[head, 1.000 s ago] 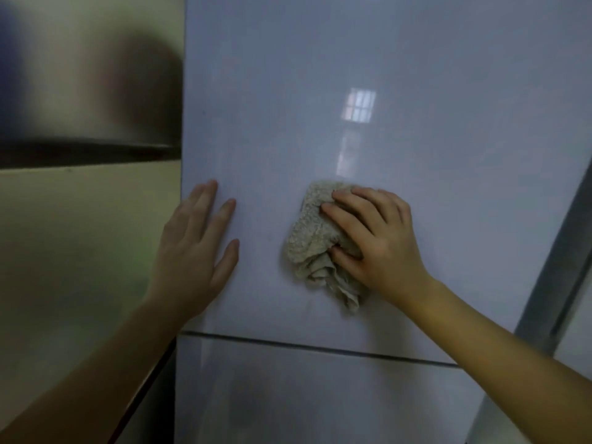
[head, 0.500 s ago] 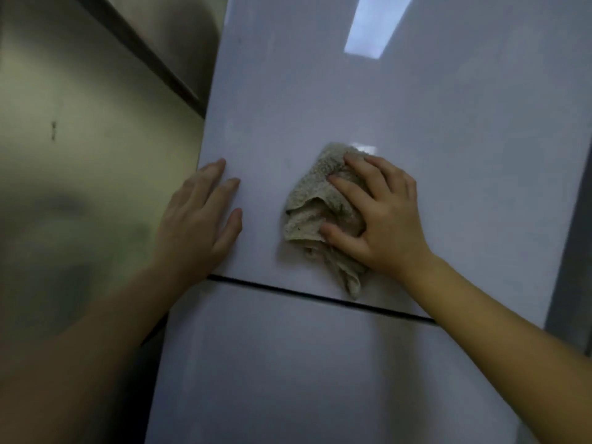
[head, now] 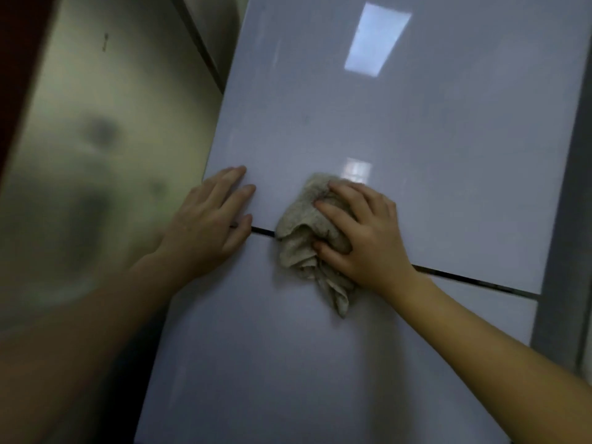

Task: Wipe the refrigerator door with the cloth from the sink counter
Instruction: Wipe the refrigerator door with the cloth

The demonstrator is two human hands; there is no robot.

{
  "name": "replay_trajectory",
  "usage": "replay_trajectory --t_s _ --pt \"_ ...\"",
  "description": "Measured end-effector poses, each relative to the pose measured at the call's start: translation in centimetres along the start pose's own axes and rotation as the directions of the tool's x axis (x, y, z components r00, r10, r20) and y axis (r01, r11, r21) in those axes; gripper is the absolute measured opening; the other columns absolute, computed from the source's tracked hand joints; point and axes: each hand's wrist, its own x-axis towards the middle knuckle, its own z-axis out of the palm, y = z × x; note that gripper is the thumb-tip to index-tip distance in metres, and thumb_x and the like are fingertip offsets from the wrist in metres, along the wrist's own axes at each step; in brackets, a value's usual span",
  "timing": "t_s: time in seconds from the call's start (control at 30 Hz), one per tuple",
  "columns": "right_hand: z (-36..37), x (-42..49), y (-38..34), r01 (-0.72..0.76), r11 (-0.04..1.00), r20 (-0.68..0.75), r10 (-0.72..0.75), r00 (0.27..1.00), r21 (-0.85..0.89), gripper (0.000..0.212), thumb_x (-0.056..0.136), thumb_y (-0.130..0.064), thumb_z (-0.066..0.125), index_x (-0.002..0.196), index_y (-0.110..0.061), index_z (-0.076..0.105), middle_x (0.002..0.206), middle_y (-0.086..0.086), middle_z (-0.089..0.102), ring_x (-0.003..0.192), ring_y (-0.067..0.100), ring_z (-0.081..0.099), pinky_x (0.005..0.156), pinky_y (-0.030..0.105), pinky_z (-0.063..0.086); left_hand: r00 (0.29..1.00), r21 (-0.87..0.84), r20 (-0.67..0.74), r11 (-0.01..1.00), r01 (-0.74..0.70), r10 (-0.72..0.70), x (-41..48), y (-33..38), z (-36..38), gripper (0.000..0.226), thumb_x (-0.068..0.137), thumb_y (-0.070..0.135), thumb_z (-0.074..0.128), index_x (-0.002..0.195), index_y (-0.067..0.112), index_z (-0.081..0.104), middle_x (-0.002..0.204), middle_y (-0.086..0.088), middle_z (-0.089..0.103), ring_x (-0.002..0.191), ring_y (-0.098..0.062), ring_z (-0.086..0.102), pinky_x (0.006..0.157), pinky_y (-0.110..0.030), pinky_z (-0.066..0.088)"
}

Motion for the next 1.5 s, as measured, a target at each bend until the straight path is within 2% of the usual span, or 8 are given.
replay_trajectory --t_s 0.17,0.37,0.57,0.67,0.9,1.0,1.23,1.5 --pt "0.1 0.8 1.5 0.087 0.996 -0.006 -0.087 0.996 -0.03 0.053 0.084 -0.053 0.071 0.127 -0.023 0.07 0.146 0.007 0.058 0.131 0.032 0.052 0.102 0.047 0.041 1.0 -0.004 -0.009 1.0 0.012 -0.012 -0.2 0.0 0.6 0.054 0.099 0.038 0.039 0.14 0.005 0.052 0.157 -0.018 0.041 0.145 -0.035 0.039 0.113 -0.047 0.037" --pt "0.7 3.1 1.0 -0.228 0.973 -0.085 0.229 0.97 0.021 0.049 0.086 -0.051 0.068 0.129 -0.027 0.066 0.15 0.002 0.051 0.134 0.029 0.045 0.104 0.043 0.035 0.998 -0.02 -0.056 0.999 0.025 -0.026 0.0 0.3 0.7 0.052 0.097 0.037 0.042 0.138 0.006 0.055 0.155 -0.018 0.044 0.143 -0.035 0.041 0.111 -0.047 0.037" --pt "0.9 1.4 -0.1 0.149 0.989 0.011 -0.149 0.989 -0.011 0.054 0.088 -0.055 0.067 0.131 -0.022 0.067 0.148 0.008 0.055 0.135 0.031 0.05 0.105 0.047 0.038 0.996 0.014 -0.09 1.0 0.002 -0.001 -0.1 0.2 1.0 0.05 0.097 0.034 0.044 0.136 0.006 0.056 0.153 -0.019 0.045 0.141 -0.036 0.045 0.107 -0.045 0.039" --pt "0.6 3.0 1.7 0.195 0.98 0.034 -0.194 0.98 -0.028 0.054 0.089 -0.054 0.066 0.132 -0.022 0.067 0.148 0.008 0.056 0.132 0.033 0.052 0.104 0.045 0.038 0.996 0.012 -0.088 1.0 0.001 0.0 -0.2 0.0 1.3 0.051 0.097 0.034 0.043 0.139 0.006 0.054 0.156 -0.018 0.043 0.144 -0.036 0.042 0.11 -0.046 0.038" --pt "0.9 13.8 4.0 -0.172 0.985 -0.035 0.172 0.984 0.003 0.054 0.09 -0.055 0.056 0.135 -0.028 0.061 0.151 0.003 0.049 0.135 0.033 0.043 0.103 0.045 0.035 0.998 -0.002 -0.065 1.0 0.009 -0.009 -0.2 -0.1 1.1 0.053 0.097 0.035 0.042 0.141 0.007 0.054 0.157 -0.018 0.041 0.145 -0.035 0.04 0.114 -0.046 0.034" --pt "1.7 16.6 2.8 -0.24 0.97 -0.026 0.241 0.97 0.041 0.054 0.09 -0.055 0.056 0.138 -0.029 0.059 0.153 0.003 0.047 0.138 0.033 0.039 0.107 0.046 0.032 0.998 -0.004 -0.062 1.0 0.013 -0.013 -0.3 0.0 1.0 0.053 0.098 0.036 0.041 0.141 0.007 0.054 0.157 -0.018 0.041 0.145 -0.035 0.04 0.116 -0.045 0.033" --pt "1.2 8.3 0.2 -0.041 0.999 0.049 0.039 0.998 0.027 0.053 0.087 -0.052 0.063 0.133 -0.028 0.063 0.152 0.002 0.05 0.134 0.03 0.044 0.103 0.042 0.035 0.997 0.01 -0.079 1.0 0.011 -0.01 -0.1 0.4 1.1 0.051 0.096 0.033 0.047 0.137 0.006 0.057 0.154 -0.019 0.045 0.142 -0.035 0.043 0.116 -0.045 0.034" --pt "-1.5 -1.0 2.0 -0.122 0.992 0.064 0.123 0.99 -0.024 0.054 0.09 -0.054 0.06 0.136 -0.026 0.063 0.154 0.003 0.049 0.138 0.029 0.045 0.107 0.047 0.037 0.996 -0.008 0.009 0.996 0.091 -0.091 0.1 1.8 0.5 0.055 0.096 0.036 0.043 0.14 0.004 0.052 0.156 -0.021 0.04 0.145 -0.038 0.038 0.119 -0.052 0.033"
